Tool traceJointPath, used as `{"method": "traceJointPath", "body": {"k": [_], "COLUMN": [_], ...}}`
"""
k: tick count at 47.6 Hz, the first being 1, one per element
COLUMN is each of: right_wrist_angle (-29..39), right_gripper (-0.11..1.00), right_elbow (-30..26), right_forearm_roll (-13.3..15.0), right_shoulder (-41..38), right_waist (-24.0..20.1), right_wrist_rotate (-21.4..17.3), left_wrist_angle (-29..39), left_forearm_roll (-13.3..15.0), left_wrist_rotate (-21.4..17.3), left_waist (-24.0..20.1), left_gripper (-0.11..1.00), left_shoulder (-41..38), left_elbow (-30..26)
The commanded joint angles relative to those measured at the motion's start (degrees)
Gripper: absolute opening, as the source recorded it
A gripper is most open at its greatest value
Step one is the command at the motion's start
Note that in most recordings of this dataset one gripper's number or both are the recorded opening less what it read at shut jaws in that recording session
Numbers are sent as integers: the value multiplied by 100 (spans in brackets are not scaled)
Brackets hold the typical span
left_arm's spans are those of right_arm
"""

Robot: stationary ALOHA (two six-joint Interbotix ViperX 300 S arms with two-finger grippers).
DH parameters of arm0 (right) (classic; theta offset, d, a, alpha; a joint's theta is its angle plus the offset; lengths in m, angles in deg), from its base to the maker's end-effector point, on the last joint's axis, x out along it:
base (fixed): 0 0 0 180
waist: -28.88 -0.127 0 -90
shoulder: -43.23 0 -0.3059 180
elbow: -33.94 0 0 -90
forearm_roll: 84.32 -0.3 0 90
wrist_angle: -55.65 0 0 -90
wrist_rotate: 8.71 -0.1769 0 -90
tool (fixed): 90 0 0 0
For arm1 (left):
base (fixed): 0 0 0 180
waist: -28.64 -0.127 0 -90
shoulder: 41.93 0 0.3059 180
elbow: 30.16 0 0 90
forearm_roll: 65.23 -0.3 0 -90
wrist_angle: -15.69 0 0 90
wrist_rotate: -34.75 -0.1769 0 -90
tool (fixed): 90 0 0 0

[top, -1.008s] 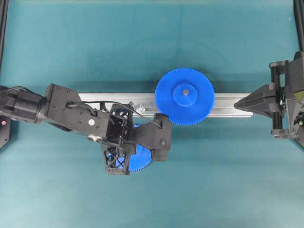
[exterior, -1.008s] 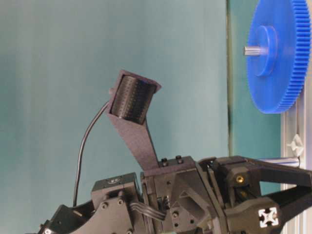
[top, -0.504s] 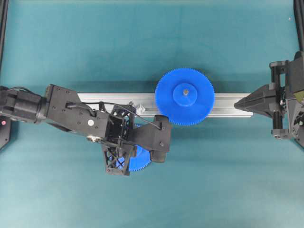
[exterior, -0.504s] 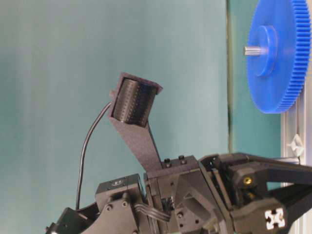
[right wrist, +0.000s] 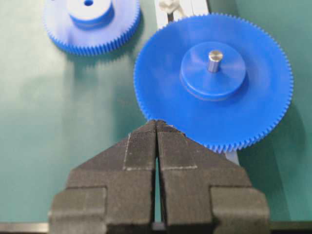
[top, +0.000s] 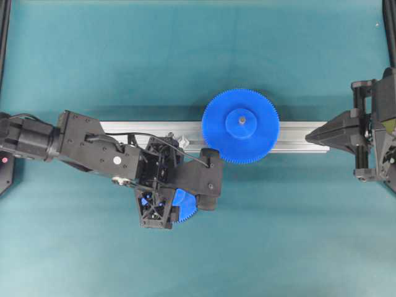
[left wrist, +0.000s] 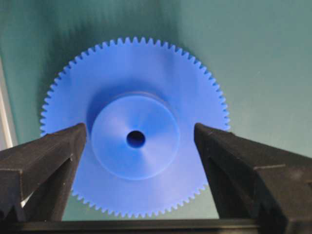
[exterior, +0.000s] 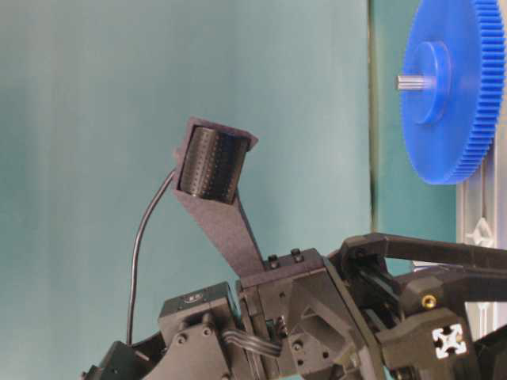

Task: Insert the small gear onto the shaft.
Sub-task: 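Lower the left gripper and close it on the small gear's hub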

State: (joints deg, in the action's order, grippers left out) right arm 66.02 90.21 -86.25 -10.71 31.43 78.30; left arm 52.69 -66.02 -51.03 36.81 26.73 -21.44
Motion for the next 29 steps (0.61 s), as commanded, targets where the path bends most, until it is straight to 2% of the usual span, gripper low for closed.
{"method": "traceJointPath", "body": {"k": [1, 29], "right_wrist_angle": [-44, -79], "right_gripper": [-1, -1], "right_elbow": [-44, -35], "right_forearm_roll": [-9, -9], "right_shoulder": [-18, -18], "right_waist": [9, 9], "right_wrist_rotate": [-62, -62], "left_wrist_angle": [-9, -97], "left_forearm_roll": [-18, -18], "left_wrist_rotate": [44, 105], "left_waist": [18, 18], "left_gripper": [92, 92], "left_shoulder": [141, 53], "left_elbow": [-26, 105]}}
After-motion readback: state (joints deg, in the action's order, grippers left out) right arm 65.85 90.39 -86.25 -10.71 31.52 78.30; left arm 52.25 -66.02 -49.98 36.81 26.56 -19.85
